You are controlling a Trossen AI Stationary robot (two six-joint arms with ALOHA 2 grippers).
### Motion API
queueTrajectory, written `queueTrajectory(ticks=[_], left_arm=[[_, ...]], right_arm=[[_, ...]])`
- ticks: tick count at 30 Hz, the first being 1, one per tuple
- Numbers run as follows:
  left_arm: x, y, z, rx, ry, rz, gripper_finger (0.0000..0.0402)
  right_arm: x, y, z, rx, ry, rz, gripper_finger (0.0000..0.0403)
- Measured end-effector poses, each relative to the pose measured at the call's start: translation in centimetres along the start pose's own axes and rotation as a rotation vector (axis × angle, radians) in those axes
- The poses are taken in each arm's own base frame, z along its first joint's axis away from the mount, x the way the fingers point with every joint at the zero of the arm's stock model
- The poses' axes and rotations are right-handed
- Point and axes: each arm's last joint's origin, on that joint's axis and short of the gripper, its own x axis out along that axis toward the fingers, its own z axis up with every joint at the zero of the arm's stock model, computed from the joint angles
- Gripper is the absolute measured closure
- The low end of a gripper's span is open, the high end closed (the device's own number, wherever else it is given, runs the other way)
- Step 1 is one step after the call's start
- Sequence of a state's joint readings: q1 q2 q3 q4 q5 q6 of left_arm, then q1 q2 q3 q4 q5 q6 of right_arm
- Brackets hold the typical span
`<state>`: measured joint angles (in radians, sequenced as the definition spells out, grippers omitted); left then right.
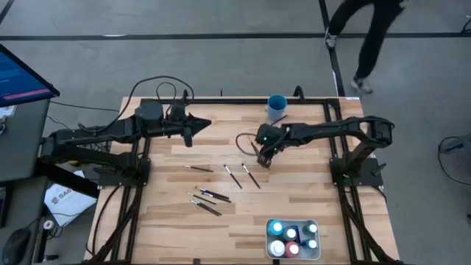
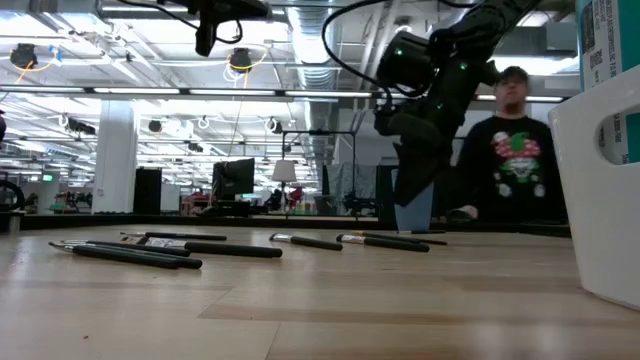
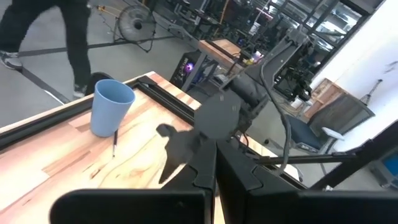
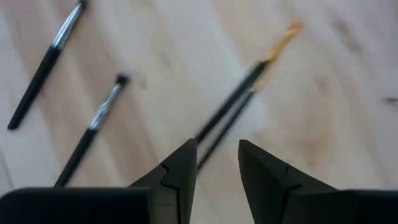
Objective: Pick & Place Paint Supplies
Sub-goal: Put the orange paintbrush into the blue cup
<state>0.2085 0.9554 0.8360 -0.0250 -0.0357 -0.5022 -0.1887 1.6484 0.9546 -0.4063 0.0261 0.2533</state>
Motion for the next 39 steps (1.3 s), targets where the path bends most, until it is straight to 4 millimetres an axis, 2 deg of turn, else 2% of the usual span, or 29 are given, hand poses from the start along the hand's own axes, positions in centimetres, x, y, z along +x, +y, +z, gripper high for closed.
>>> queueTrajectory(ticks=[6, 14, 21, 30, 37, 39], left_arm=[[0.0, 0.0, 0.0, -0.003, 0.004, -0.008, 0.0400], [0.0, 0.0, 0.0, -0.003, 0.005, -0.008, 0.0400], [0.0, 0.0, 0.0, -0.003, 0.004, -0.008, 0.0400], [0.0, 0.0, 0.0, -0.003, 0.004, -0.007, 0.0400], [0.0, 0.0, 0.0, -0.003, 0.004, -0.007, 0.0400], [0.0, 0.0, 0.0, -0.003, 0.004, -0.007, 0.0400]], right_arm=[[2.0, 1.5, -0.5, -0.008, 0.006, -0.052, 0.0291], [2.1, 0.5, -0.3, 0.013, -0.020, -0.145, 0.0291], [2.1, 0.2, 0.1, 0.029, -0.049, -0.141, 0.0291], [2.8, -0.7, -0.8, 0.069, -0.041, -0.155, 0.0291], [2.8, -0.3, -0.6, 0.084, -0.077, -0.139, 0.0291], [3.5, -0.4, -0.7, 0.085, -0.066, -0.143, 0.0291]])
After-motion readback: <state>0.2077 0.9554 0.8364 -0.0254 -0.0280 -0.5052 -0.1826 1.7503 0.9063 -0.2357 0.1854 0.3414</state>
